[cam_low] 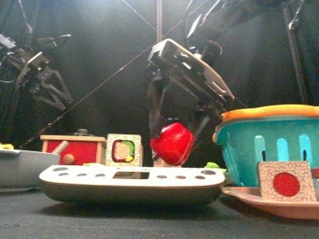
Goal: Place apple on stove
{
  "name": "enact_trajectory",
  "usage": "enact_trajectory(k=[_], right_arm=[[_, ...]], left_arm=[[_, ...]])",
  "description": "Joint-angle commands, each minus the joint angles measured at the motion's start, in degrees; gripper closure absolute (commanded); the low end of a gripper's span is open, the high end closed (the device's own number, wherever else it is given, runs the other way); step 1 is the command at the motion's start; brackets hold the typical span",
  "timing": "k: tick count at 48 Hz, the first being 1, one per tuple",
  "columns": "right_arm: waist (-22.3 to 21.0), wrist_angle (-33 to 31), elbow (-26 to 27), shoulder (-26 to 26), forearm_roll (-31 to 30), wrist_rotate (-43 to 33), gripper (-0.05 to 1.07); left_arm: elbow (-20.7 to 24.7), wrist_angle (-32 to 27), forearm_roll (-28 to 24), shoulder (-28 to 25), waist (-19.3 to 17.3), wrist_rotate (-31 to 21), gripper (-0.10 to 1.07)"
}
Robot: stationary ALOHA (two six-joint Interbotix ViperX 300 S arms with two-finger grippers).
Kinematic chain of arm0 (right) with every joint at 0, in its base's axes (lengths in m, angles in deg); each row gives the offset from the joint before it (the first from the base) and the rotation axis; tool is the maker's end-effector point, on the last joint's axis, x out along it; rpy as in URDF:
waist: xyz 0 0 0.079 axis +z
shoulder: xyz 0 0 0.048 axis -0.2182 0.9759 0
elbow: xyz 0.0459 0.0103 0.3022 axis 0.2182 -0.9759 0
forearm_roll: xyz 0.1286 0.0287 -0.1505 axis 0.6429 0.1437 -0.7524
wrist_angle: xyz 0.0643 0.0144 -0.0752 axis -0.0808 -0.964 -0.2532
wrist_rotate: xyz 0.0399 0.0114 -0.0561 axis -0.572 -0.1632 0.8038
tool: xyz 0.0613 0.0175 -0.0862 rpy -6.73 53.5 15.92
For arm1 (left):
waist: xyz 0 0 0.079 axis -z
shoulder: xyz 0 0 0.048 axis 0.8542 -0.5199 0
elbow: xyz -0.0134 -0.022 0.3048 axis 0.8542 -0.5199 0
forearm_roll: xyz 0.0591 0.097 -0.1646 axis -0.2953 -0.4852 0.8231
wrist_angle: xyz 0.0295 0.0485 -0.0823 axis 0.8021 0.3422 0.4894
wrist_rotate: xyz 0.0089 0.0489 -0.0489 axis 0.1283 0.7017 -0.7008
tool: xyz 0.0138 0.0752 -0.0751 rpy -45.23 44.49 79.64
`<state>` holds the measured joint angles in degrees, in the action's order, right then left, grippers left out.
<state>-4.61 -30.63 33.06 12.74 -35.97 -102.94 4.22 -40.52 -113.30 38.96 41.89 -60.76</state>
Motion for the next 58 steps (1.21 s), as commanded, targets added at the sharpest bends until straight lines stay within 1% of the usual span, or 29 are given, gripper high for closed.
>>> enact_trajectory(k=[1,16,27,32,58], right_arm=[[-0.1,0.2,1.3,-1.3,-0.2,0.1,0.05],[-0.1,-0.9,2.2,-1.4,-0.3,0.1,0.04],[0.0,-6.6,4.7,-1.2,-0.2,0.2,0.04],[0.0,-8.1,5.4,-1.1,-0.4,0.2,0.04],[0.2,-8.6,5.5,-1.2,-0.7,0.2,0.04]], left_arm=[[0.8,0.2,-0.2,-0.1,0.1,0.1,0.07],[0.8,0.2,-0.3,-0.1,0.1,0.1,0.07],[0.8,0.2,-0.2,-0.1,0.1,0.1,0.07],[0.8,0.2,-0.3,-0.1,0.1,0.1,0.07],[0.8,0.2,-0.3,-0.1,0.1,0.1,0.07]])
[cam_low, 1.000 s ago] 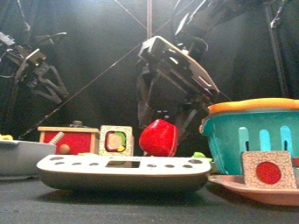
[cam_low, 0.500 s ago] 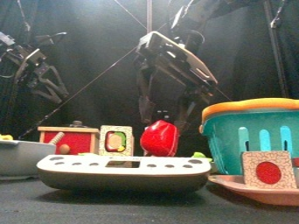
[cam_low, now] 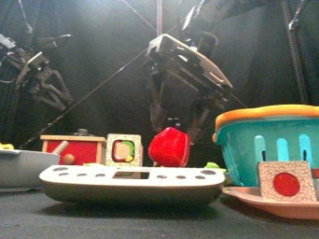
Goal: Place apple on stove
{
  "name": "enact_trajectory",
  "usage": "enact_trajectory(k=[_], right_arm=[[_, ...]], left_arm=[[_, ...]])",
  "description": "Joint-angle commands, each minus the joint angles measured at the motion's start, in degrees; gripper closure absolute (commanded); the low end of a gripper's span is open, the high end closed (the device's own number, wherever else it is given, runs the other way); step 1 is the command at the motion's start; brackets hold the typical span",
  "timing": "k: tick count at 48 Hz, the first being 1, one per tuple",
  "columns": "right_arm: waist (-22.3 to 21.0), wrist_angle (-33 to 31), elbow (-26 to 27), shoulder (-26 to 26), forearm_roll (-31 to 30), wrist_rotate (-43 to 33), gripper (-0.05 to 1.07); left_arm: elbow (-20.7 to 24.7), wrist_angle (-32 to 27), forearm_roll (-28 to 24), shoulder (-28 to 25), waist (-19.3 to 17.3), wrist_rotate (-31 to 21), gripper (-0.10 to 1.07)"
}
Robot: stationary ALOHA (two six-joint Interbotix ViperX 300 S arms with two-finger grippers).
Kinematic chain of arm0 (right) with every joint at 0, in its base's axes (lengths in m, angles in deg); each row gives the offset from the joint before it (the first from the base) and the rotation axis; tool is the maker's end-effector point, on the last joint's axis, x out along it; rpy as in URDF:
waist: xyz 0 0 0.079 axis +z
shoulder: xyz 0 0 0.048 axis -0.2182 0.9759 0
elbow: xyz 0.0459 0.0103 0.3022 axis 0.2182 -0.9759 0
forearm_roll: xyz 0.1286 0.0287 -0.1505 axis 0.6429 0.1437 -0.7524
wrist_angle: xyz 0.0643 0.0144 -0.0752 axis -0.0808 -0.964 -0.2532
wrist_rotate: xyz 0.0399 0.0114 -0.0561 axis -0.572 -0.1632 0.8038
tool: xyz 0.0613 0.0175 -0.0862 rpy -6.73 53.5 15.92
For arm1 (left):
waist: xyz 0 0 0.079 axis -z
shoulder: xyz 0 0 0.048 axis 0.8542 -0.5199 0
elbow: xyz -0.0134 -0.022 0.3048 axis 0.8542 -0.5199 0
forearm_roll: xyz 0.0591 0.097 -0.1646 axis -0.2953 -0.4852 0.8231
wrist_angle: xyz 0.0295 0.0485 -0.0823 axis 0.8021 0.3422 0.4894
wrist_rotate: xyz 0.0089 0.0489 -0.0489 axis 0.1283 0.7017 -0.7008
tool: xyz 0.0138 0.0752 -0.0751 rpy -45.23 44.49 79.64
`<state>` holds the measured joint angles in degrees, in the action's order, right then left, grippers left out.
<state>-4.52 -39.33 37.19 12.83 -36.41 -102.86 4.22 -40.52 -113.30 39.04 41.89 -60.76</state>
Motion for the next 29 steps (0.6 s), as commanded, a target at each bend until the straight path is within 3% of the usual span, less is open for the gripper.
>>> enact_trajectory(k=[1,29], right_arm=[[0.1,0.1,1.4,-1.3,-0.3,0.1,0.04],[-0.2,-0.2,2.9,-1.3,-2.9,0.1,0.04]], left_arm=[[0.8,0.2,-0.3,-0.2,0.1,0.1,0.07],[0.8,0.2,-0.2,-0.2,0.1,0.1,0.07]])
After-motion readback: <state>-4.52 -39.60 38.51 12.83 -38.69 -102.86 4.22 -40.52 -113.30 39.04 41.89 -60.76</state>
